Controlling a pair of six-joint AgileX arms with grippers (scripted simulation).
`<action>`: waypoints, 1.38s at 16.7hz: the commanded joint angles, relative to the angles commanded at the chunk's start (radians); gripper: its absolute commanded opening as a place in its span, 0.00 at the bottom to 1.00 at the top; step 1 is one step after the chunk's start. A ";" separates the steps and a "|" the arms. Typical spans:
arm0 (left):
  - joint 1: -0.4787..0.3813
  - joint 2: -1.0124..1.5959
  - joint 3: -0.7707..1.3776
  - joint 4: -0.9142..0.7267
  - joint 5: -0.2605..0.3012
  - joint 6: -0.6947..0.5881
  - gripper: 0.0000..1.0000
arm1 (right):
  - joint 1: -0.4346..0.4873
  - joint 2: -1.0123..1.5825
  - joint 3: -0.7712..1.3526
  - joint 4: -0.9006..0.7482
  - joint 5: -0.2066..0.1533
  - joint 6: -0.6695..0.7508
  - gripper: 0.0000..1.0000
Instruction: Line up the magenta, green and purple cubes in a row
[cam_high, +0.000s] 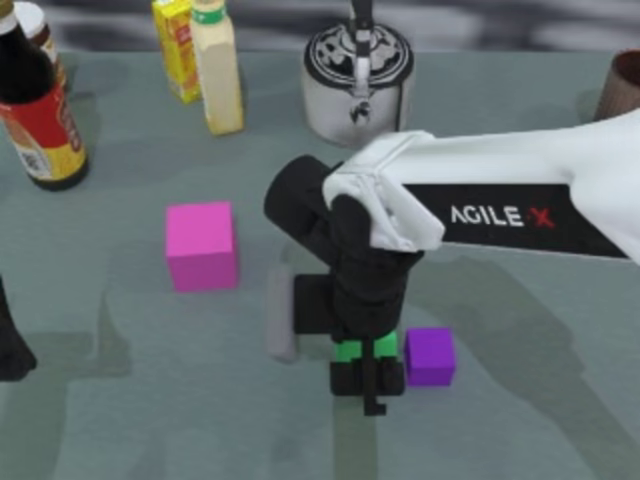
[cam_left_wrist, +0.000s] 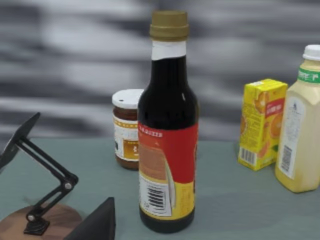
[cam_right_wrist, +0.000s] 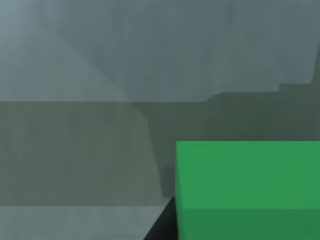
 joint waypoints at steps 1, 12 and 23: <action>0.000 0.000 0.000 0.000 0.000 0.000 1.00 | 0.000 0.000 0.000 0.000 0.000 0.000 0.23; 0.000 0.000 0.000 0.000 0.000 0.000 1.00 | 0.000 0.000 0.000 0.000 0.000 0.000 1.00; 0.000 0.000 0.000 0.000 0.000 0.000 1.00 | -0.002 -0.013 0.031 -0.042 0.000 0.001 1.00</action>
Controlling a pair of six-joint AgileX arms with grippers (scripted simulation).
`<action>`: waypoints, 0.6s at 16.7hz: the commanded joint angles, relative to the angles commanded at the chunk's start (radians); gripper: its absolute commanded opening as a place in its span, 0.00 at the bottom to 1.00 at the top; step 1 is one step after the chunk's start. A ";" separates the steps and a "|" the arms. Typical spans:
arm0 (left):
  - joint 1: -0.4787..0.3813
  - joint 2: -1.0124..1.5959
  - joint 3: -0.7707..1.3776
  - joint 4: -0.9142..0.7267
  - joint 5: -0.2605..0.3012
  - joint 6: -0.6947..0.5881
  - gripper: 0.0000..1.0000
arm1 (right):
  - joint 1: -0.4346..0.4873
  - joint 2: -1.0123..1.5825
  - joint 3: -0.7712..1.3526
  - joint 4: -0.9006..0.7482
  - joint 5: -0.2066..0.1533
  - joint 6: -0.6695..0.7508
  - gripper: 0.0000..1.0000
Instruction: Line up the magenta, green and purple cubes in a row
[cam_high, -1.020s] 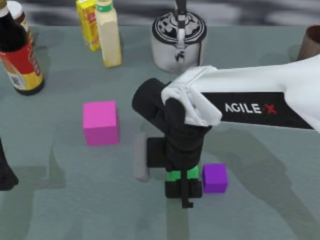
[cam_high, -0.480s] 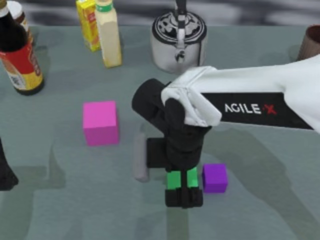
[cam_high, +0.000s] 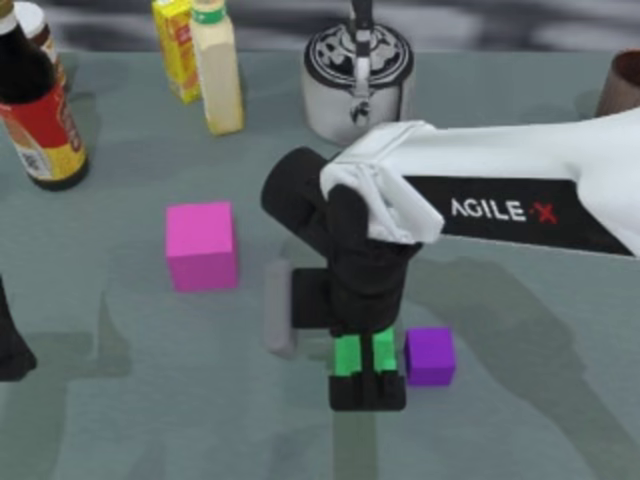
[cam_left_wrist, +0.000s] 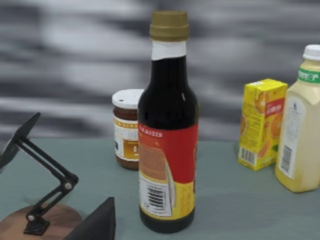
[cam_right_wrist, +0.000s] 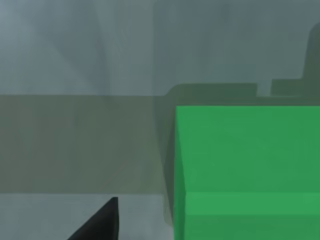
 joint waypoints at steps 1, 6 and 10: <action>0.000 0.000 0.000 0.000 0.000 0.000 1.00 | 0.000 -0.011 0.021 -0.033 0.000 0.001 1.00; 0.000 0.000 0.000 0.000 0.000 0.000 1.00 | 0.008 -0.071 0.117 -0.192 -0.001 -0.005 1.00; 0.000 0.000 0.000 0.000 0.000 0.000 1.00 | 0.004 -0.071 0.119 -0.195 -0.001 -0.004 1.00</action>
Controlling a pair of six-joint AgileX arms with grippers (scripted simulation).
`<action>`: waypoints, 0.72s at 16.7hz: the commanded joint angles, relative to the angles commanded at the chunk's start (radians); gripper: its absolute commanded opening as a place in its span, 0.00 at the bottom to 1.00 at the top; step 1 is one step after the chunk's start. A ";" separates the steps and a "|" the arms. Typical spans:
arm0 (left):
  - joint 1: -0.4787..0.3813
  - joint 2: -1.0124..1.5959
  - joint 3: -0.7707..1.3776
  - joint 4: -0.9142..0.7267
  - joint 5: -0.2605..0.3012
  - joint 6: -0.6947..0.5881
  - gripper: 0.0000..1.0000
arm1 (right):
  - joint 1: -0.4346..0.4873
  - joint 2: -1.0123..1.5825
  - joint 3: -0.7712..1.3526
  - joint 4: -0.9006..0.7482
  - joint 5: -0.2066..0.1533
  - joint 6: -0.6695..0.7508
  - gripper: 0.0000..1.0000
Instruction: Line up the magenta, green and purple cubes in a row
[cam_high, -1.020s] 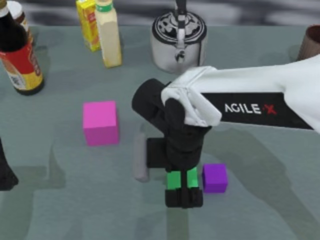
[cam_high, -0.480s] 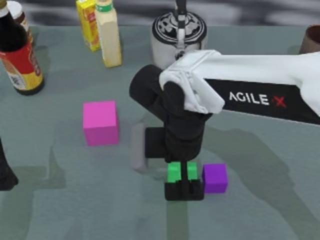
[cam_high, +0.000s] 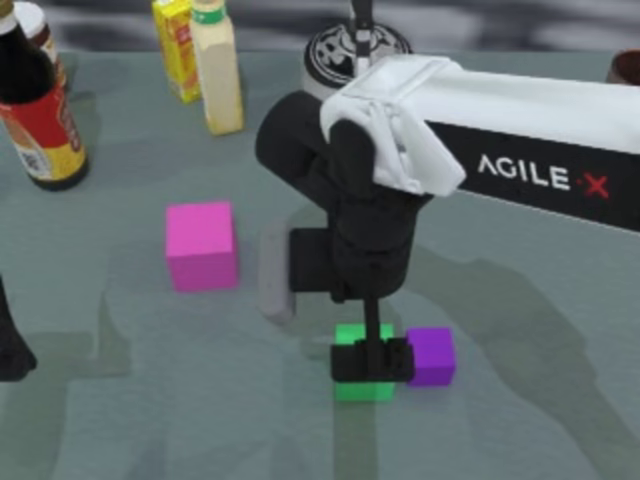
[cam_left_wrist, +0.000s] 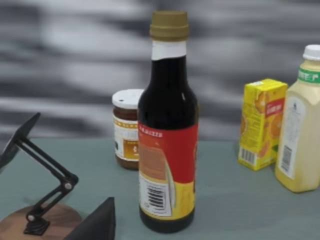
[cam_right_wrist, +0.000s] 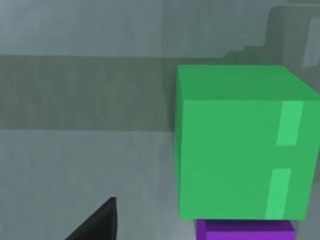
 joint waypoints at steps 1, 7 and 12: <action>0.000 0.000 0.000 0.000 0.000 0.000 1.00 | 0.000 0.000 0.000 0.000 0.000 0.000 1.00; -0.046 0.217 0.213 -0.137 0.004 -0.053 1.00 | -0.096 -0.212 -0.154 0.144 -0.018 0.068 1.00; -0.116 0.678 0.596 -0.382 0.001 -0.143 1.00 | -0.269 -0.643 -0.466 0.376 -0.042 0.212 1.00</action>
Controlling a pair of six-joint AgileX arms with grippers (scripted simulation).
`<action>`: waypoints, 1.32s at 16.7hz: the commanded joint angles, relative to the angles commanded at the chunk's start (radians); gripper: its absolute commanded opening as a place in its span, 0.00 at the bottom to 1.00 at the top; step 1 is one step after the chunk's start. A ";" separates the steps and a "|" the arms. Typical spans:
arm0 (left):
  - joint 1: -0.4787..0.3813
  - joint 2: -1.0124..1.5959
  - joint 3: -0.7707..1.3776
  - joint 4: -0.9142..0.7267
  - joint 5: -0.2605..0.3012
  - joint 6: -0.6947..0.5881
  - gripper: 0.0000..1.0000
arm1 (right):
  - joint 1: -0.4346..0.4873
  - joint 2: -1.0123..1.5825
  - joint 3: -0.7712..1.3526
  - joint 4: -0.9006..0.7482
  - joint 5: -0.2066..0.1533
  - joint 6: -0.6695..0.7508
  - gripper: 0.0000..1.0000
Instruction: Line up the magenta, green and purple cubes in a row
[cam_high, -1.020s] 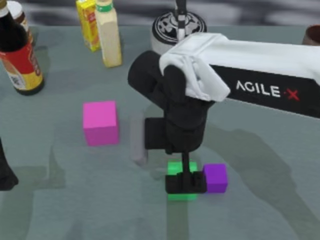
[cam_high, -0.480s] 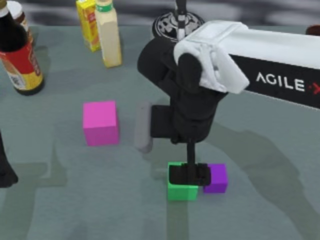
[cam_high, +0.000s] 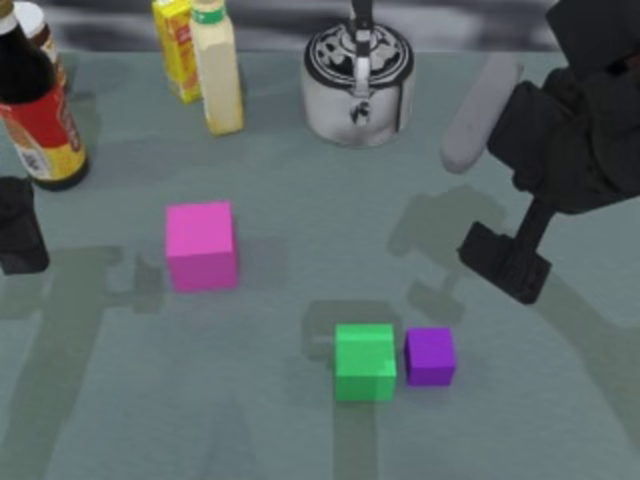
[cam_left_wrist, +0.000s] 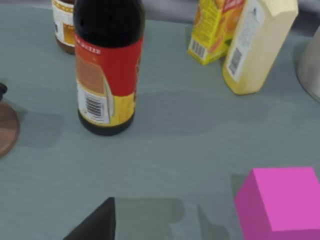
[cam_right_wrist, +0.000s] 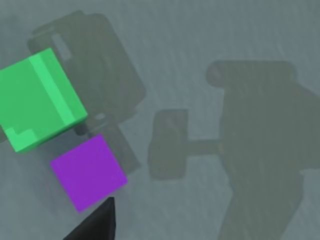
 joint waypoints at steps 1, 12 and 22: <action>-0.016 0.115 0.086 -0.058 0.000 -0.020 1.00 | -0.037 -0.097 -0.075 0.048 -0.004 0.034 1.00; -0.195 1.228 0.952 -0.647 0.005 -0.228 1.00 | -0.424 -1.154 -0.960 0.570 0.011 0.428 1.00; -0.249 1.549 1.249 -0.807 0.002 -0.296 1.00 | -0.522 -1.469 -1.207 0.751 0.045 0.554 1.00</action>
